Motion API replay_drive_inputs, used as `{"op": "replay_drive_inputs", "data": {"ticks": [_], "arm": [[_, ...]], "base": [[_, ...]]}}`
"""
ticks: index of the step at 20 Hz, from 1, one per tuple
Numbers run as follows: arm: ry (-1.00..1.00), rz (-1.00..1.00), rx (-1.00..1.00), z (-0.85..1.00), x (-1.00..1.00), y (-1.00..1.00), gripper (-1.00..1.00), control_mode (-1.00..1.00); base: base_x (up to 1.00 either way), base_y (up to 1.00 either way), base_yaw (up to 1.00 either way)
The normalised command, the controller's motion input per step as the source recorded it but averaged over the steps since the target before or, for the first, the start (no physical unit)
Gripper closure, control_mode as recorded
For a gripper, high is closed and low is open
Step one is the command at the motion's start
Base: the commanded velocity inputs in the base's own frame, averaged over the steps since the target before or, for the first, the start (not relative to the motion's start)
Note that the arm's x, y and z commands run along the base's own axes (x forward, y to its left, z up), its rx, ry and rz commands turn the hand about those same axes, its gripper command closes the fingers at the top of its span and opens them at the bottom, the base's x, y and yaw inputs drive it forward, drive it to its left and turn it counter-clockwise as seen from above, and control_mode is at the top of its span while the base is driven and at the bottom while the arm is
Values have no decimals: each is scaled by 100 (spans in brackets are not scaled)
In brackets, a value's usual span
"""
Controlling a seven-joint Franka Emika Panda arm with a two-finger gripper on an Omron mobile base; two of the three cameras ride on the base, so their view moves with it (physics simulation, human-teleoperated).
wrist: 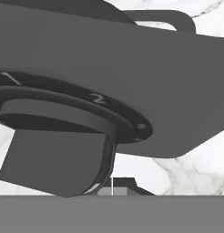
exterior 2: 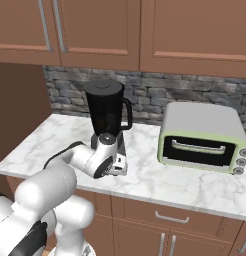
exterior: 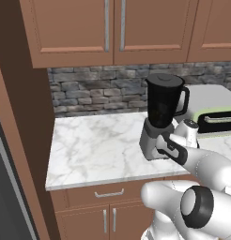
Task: Grab the garlic and lemon from the fridge, place them in the blender, close the lid, and turn on the blender to create a marinade.
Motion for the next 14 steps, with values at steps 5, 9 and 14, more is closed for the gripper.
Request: {"op": "replay_drive_inputs", "data": {"ticks": [5, 9, 14], "arm": [[0, 0, 0, 0, 0, 0, 100, -100], [0, 0, 0, 0, 0, 0, 100, -100], [0, 0, 0, -16, 0, 0, 100, -100]], "base": [[0, 0, 0], [0, 0, 0], [0, 0, 0]]}}
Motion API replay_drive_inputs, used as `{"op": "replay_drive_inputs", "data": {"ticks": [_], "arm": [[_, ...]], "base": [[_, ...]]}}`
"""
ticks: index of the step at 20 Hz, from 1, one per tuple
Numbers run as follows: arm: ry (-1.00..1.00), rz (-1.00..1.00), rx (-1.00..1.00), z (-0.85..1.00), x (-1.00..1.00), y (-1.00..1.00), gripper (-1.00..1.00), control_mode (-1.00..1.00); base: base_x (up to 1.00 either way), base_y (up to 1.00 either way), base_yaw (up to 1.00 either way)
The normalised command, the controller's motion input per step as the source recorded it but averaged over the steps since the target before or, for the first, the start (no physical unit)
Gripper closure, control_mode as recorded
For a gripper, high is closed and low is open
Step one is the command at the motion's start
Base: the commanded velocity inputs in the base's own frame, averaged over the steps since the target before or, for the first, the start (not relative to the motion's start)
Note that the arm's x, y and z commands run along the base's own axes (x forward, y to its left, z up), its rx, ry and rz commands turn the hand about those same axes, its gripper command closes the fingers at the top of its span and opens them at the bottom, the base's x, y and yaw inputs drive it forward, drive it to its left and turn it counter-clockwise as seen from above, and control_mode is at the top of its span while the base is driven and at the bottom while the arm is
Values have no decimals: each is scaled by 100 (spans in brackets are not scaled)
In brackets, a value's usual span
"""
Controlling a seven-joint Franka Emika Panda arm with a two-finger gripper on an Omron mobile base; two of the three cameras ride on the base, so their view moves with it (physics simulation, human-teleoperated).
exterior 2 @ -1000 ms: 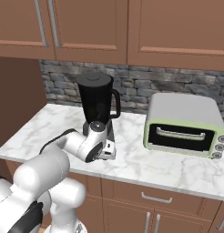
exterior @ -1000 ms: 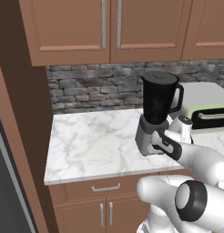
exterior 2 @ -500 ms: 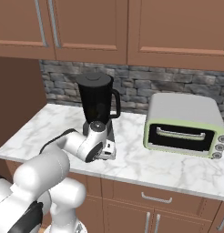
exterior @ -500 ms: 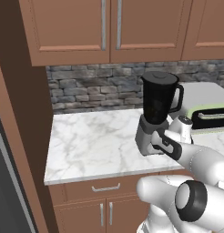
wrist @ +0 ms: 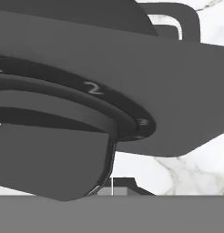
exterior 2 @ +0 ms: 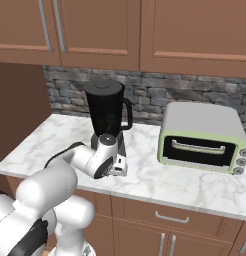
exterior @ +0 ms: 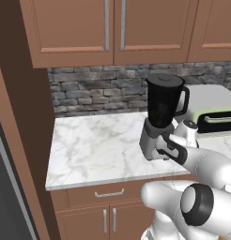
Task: Grab the garlic and lemon from the fridge, place them in the blender, close the lid, and turn on the blender to create a marinade.
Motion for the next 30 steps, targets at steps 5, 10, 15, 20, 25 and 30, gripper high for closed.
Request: {"op": "replay_drive_inputs", "data": {"ticks": [5, 10, 15, 20, 25, 30], "arm": [[-4, 0, 0, -13, 0, 0, 100, -100], [-18, -2, -3, -6, 17, 0, 100, -100], [-25, 0, -3, -26, 1, 0, 100, -100], [-23, 0, 0, -60, 1, 5, 100, -100], [-30, 2, 0, -43, -5, 1, 100, -100], [-44, 6, 1, -22, -41, 0, 100, -100]], "base": [[0, 0, 0], [0, 0, 0], [0, 0, 0], [0, 0, 0], [0, 0, 0], [0, 0, 0]]}}
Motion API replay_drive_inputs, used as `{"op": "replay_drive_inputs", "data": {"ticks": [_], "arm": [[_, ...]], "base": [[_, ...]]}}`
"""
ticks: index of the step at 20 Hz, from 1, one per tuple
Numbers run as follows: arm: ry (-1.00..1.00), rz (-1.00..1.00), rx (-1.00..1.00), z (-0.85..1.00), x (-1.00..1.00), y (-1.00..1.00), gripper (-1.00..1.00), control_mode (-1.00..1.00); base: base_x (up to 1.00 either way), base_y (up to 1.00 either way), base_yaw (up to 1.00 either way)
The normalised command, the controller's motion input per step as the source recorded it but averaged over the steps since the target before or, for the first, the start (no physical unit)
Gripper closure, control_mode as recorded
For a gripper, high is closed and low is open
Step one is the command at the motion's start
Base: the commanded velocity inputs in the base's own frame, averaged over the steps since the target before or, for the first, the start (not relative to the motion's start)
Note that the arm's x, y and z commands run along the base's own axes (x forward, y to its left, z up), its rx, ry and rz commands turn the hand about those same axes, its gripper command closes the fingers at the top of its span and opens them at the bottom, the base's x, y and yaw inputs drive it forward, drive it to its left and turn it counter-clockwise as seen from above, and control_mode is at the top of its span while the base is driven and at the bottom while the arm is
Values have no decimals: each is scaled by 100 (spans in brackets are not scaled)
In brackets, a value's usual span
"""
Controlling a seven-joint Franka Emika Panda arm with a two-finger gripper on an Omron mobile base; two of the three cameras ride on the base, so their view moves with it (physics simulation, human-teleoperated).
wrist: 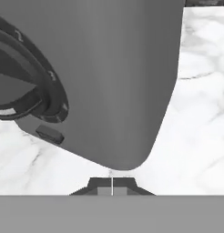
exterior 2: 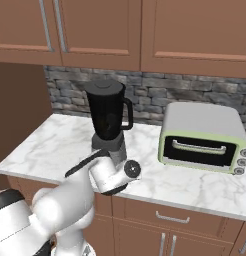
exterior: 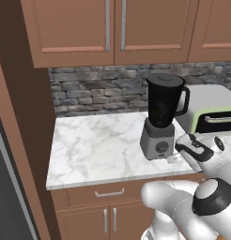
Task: Grab the garlic and lemon from the fridge, place them in the blender, close the lid, and turn on the blender to create a marinade.
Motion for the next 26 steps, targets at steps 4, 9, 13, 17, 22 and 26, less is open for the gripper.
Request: {"op": "replay_drive_inputs", "data": {"ticks": [4, 9, 13, 17, 22, 26], "arm": [[-32, 9, 5, -7, -31, 14, 100, -100], [-5, 18, 12, 0, 0, 25, 100, -100], [-15, 24, 16, 0, 0, 47, 100, -100], [-32, 7, 5, 0, 0, 38, 100, -100], [-15, -2, 0, -3, 11, 11, 100, -100], [0, -2, 0, -5, 13, 8, 100, -100]], "base": [[0, 0, 0], [0, 0, 0], [0, 0, 0], [0, 0, 0], [0, 0, 0], [0, 0, 0]]}}
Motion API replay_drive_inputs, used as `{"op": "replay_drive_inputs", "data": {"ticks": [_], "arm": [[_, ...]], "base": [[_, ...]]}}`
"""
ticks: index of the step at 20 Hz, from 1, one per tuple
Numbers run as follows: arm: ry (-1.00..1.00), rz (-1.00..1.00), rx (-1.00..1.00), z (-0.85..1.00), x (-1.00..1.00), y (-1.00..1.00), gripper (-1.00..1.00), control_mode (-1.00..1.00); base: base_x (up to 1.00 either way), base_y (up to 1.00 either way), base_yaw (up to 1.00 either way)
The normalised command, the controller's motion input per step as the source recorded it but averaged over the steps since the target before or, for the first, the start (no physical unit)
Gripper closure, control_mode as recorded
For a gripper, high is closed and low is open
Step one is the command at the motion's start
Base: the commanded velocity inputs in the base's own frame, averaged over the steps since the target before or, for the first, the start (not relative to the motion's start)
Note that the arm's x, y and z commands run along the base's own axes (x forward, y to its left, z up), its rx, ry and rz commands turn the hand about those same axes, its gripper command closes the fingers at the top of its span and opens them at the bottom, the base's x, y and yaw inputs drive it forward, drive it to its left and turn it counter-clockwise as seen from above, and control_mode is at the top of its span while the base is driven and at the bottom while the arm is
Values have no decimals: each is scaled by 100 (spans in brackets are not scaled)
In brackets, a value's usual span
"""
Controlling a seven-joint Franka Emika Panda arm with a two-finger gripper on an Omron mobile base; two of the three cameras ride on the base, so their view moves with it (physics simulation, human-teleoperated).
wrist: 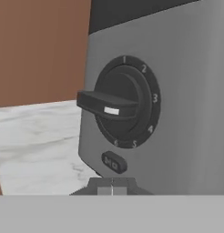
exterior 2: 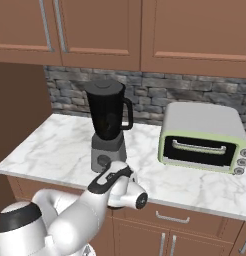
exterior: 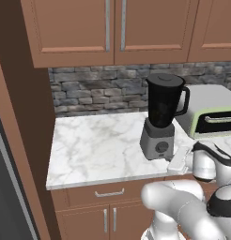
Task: Grab the garlic and lemon from the fridge, place them in the blender, close the lid, and turn on the blender to create a marinade.
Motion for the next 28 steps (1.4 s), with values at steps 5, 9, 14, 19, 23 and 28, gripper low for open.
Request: {"op": "replay_drive_inputs", "data": {"ticks": [5, 9, 14, 19, 23, 28], "arm": [[7, 0, 1, -3, 5, 8, 100, -100], [0, 0, 0, -14, 1, 24, 100, -100], [0, 0, 0, -21, 9, 21, 100, -100], [0, 0, 0, -11, 22, 6, 100, -100], [0, 0, 0, -3, 34, 2, 100, -100], [0, 0, 0, 0, -10, 11, 100, -100]], "base": [[0, 0, 0], [0, 0, 0], [0, 0, 0], [0, 0, 0], [0, 0, 0], [0, 0, 0]]}}
